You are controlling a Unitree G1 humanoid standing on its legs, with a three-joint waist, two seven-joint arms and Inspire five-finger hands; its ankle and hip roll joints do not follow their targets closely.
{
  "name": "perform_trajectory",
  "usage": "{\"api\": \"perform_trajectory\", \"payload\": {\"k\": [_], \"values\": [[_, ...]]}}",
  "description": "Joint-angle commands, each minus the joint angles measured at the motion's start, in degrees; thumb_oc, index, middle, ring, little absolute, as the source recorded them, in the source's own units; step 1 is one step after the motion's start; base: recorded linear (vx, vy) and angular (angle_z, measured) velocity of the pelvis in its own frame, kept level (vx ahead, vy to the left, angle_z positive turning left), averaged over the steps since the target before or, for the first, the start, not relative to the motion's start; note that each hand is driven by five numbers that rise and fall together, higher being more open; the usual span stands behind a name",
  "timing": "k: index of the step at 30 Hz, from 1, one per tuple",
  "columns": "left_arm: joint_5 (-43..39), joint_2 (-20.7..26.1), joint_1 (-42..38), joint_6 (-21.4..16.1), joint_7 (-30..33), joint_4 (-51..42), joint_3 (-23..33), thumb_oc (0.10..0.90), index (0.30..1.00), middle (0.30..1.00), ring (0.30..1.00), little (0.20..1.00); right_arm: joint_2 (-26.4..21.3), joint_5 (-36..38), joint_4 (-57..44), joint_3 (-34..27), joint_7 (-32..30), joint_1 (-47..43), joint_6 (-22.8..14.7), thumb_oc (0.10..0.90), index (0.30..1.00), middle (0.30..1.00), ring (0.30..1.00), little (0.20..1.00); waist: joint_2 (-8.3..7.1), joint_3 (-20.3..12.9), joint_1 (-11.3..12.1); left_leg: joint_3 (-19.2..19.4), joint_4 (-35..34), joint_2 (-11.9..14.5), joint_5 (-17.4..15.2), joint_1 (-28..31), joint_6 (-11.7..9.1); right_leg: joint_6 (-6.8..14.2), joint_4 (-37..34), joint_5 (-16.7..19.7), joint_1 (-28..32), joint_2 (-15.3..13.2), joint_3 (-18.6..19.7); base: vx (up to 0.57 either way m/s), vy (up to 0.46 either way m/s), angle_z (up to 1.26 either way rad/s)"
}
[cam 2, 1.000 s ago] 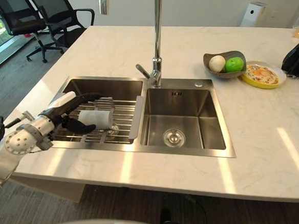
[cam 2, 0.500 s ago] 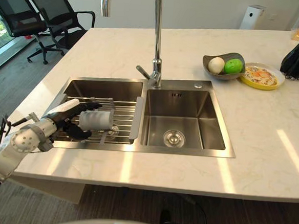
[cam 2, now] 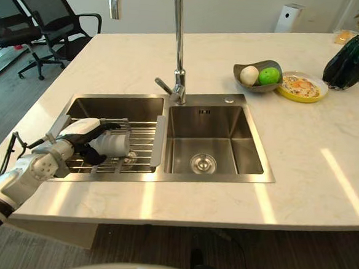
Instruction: Place the dishes in the dishwasher.
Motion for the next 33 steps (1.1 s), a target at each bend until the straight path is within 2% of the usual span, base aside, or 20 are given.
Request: {"api": "perform_trajectory", "payload": {"k": [1, 9, 16, 23, 25, 33], "values": [[3.16, 1.08, -10.88, -0.46, 4.46, 2.08, 2.2, 0.8, 0.9, 0.9, 0.9, 0.9, 1.82, 0.4, -1.3, 1.82, 0.64, -1.26, -1.39, 0.8, 0.9, 0.9, 0.9, 0.9, -2.01, -0.48, -1.36, -1.32, 0.38, -2.38, -1.46, -1.38, 0.32, 7.54, 0.96, -7.5, 5.76, -3.83, 0.43, 0.01, 0.009, -0.2], [5.19, -1.77, -13.14, 2.25, 4.53, 8.63, -0.08, 0.8, 0.9, 0.9, 0.9, 0.9, 1.73, 0.87, -0.24, 1.46, 0.32, -2.32, -0.72, 0.8, 0.9, 0.9, 0.9, 0.9, -1.99, -0.05, -1.8, -0.84, 0.38, -2.34, -1.46, -1.36, 0.44, 7.5, 0.96, -7.4, 5.45, -3.77, 0.92, 0.0, 0.005, -0.04], [5.92, -3.44, -14.14, 5.37, 3.79, 10.37, 0.81, 0.8, 0.9, 0.9, 0.9, 0.9, 2.19, 1.03, 0.31, 1.16, 0.34, -2.9, 0.13, 0.8, 0.9, 0.9, 0.9, 0.9, -2.23, 0.31, -1.65, -0.78, 0.38, -2.45, -1.41, -1.65, 0.5, 7.52, 0.96, -7.26, 5.25, -3.78, 0.88, 0.0, 0.0, 0.0], [6.07, -3.29, -15.33, 6.0, 2.05, 11.26, -0.43, 0.8, 0.9, 0.9, 0.9, 0.9, 2.03, 0.67, 0.01, 1.7, 0.83, -3.0, 0.86, 0.8, 0.9, 0.9, 0.9, 0.9, -2.29, 0.33, -1.49, -0.89, 0.38, -2.49, -1.35, -1.73, 0.5, 7.27, 0.96, -7.52, 5.51, -3.75, 0.43, 0.0, 0.0, 0.0], [6.06, -2.85, -15.77, 5.92, 1.63, 11.1, -1.02, 0.4, 0.3, 0.3, 0.3, 0.3, 2.05, 0.64, 0.04, 1.88, 0.99, -3.26, 1.03, 0.8, 0.9, 0.9, 0.9, 0.9, -2.27, 0.3, -1.4, -1.01, 0.38, -2.47, -1.34, -1.7, 0.51, 7.26, 0.96, -7.57, 5.62, -3.79, 0.3, 0.0, 0.0, 0.0], [7.12, -0.07, -15.84, 3.85, 2.96, 8.25, -2.12, 0.4, 0.3, 0.3, 0.3, 0.3, 2.33, 0.71, -0.22, 2.97, 1.28, -3.77, 0.42, 0.8, 0.9, 0.9, 0.9, 0.9, -2.33, 0.31, -0.81, -1.64, 0.38, -2.4, -1.14, -1.53, 0.31, 7.32, 0.96, -7.73, 6.06, -3.91, -0.47, 0.0, 0.0, 0.0]]}}
